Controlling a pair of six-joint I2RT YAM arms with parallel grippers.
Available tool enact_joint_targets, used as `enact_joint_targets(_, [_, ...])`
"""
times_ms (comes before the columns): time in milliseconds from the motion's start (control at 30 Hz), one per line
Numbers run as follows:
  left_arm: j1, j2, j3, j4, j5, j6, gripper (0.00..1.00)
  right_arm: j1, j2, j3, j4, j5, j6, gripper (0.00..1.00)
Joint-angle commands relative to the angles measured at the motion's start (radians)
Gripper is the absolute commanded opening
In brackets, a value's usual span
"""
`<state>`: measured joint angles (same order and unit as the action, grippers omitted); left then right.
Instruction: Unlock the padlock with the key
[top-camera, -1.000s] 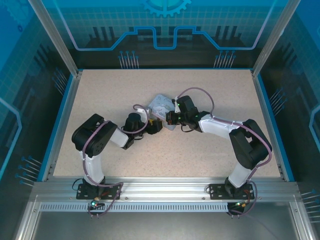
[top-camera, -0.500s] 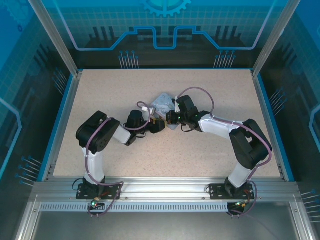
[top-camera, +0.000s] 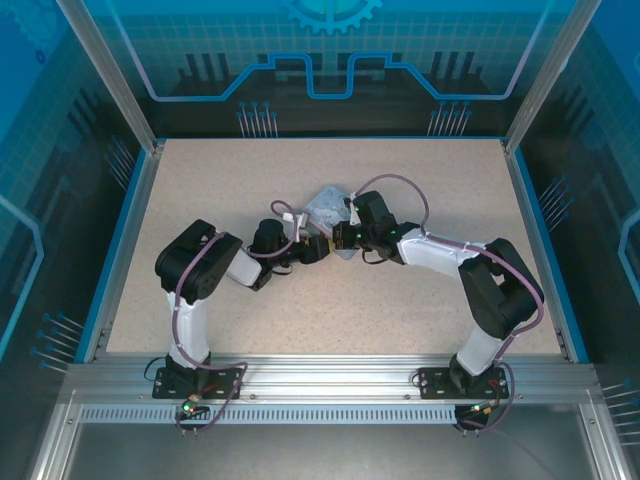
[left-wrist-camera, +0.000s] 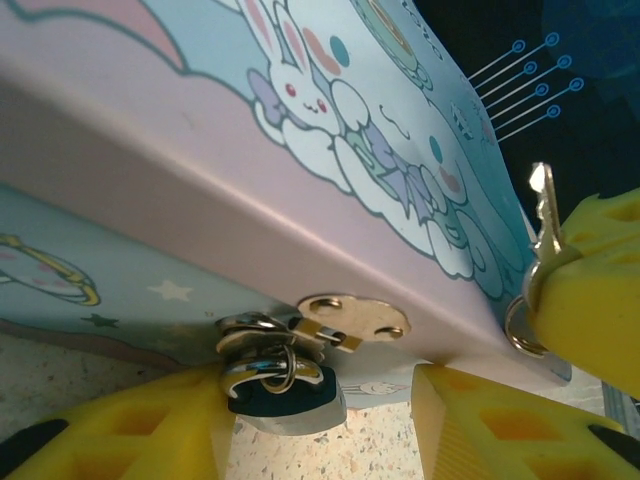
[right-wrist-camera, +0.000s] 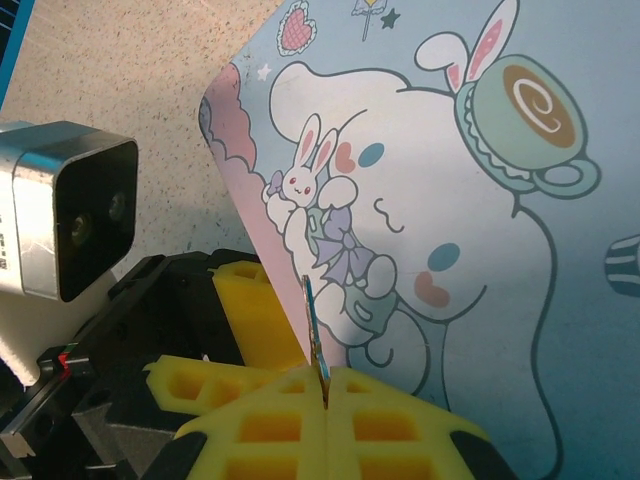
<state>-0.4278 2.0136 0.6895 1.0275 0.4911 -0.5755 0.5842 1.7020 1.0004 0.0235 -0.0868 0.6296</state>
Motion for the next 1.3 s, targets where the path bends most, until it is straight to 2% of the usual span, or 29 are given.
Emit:
enact_joint_targets(0, [-0.005,0.019,0.019,0.052,0.083,-0.099,0.49,0.009,0.014,-0.035,-0.103,0.010,0.011,0.00])
enact_joint_targets(200, [-0.004,0.030,-0.007,0.171,0.097,-0.238,0.49,0.009,0.015,-0.033,-0.104,0.010,0.009,0.00])
enact_joint_targets(333, [-0.006,0.027,-0.035,0.222,0.085,-0.275,0.46,0.009,0.015,-0.034,-0.103,0.011,0.007,0.00])
enact_joint_targets(600, [-0.006,0.031,-0.022,0.174,0.065,-0.266,0.47,0.004,0.011,-0.038,-0.096,0.014,0.014,0.00])
enact_joint_targets(1000, [-0.006,0.026,0.038,0.002,0.030,-0.195,0.49,-0.060,-0.129,-0.086,-0.005,-0.028,0.001,0.00])
enact_joint_targets(1267, [-0.006,0.034,0.064,-0.021,0.017,-0.154,0.50,-0.105,-0.092,-0.052,0.002,-0.036,-0.022,0.00])
